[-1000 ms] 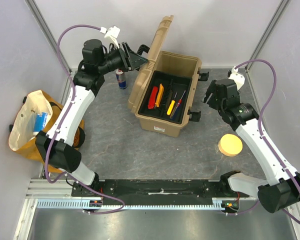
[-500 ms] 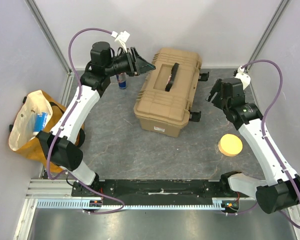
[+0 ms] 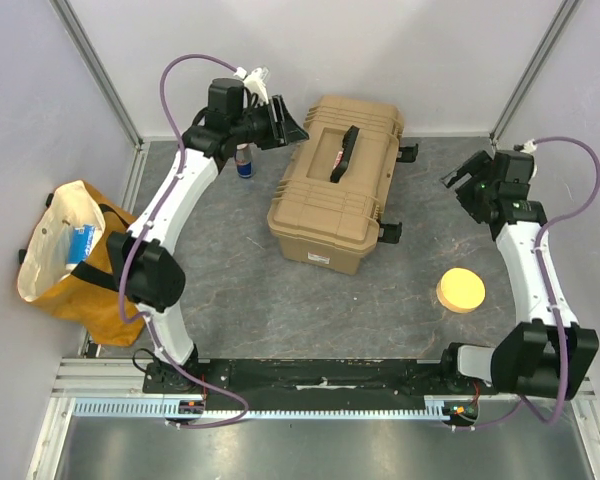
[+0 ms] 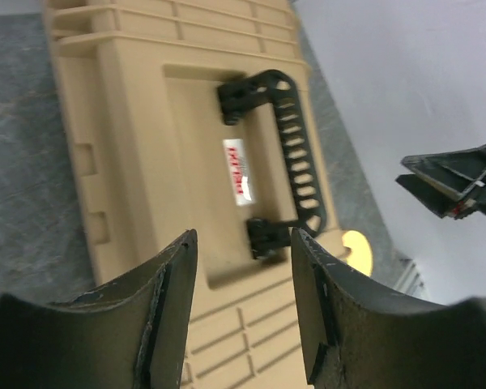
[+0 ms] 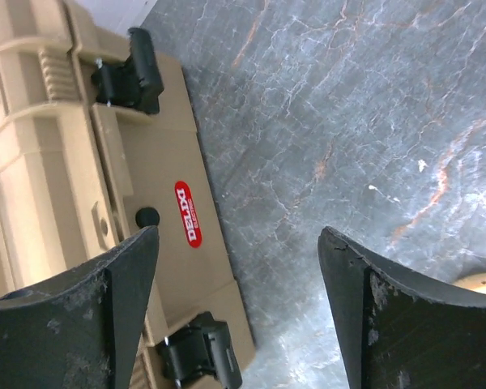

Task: Pack the tool kit

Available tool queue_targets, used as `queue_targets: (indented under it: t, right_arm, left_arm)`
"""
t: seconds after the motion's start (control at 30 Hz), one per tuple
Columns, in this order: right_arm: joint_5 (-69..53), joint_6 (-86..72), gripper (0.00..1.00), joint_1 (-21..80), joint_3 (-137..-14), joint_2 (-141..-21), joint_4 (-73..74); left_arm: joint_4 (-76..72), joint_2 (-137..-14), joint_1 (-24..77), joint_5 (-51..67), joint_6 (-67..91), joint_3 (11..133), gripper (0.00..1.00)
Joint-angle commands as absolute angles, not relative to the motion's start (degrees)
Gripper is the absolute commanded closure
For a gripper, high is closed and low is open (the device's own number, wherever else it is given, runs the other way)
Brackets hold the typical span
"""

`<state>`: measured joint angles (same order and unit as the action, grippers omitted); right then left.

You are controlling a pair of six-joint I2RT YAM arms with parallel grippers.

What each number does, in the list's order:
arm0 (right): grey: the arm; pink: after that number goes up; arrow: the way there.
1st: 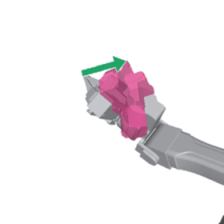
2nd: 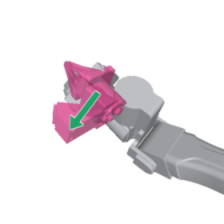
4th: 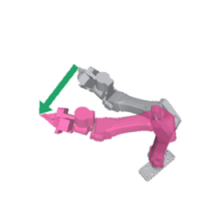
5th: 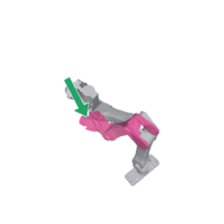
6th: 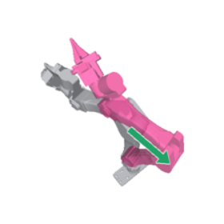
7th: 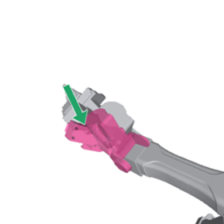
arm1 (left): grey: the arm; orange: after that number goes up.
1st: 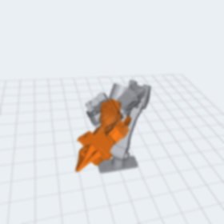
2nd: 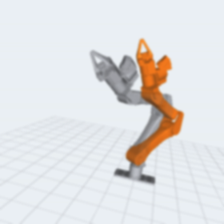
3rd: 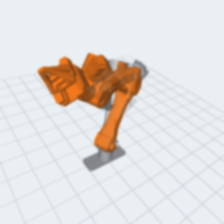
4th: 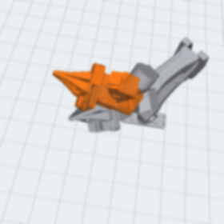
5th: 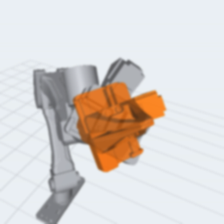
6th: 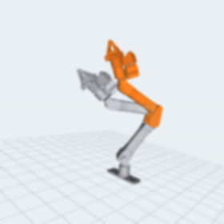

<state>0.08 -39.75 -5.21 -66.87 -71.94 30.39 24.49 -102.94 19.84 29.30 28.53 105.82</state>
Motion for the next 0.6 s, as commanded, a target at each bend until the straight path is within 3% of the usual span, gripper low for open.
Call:
queue_targets:
  t: [0.0,0.2,0.37,0.57]
  right_arm:
    - [-15.71,-49.03,0.13,-11.15,-60.92,-76.01,20.14]
    - [-18.19,-53.6,0.08,-13.01,-54.41,-83.57,6.87]
    - [-20.04,-58.0,0.13,-13.01,-54.32,-91.74,-3.23]
    - [-23.46,-64.77,0.16,-11.96,-58.43,-105.27,-13.78]
  left_arm:
    - [34.96,-108.97,19.6,22.86,20.75,115.47,0.44]
    - [34.72,-116.09,19.6,21.7,20.65,121.54,0.43]
    - [34.37,-121.63,19.51,27.59,18.29,125.85,0.43]
    - [36.12,-124.45,19.86,24.89,13.02,124.81,0.39]
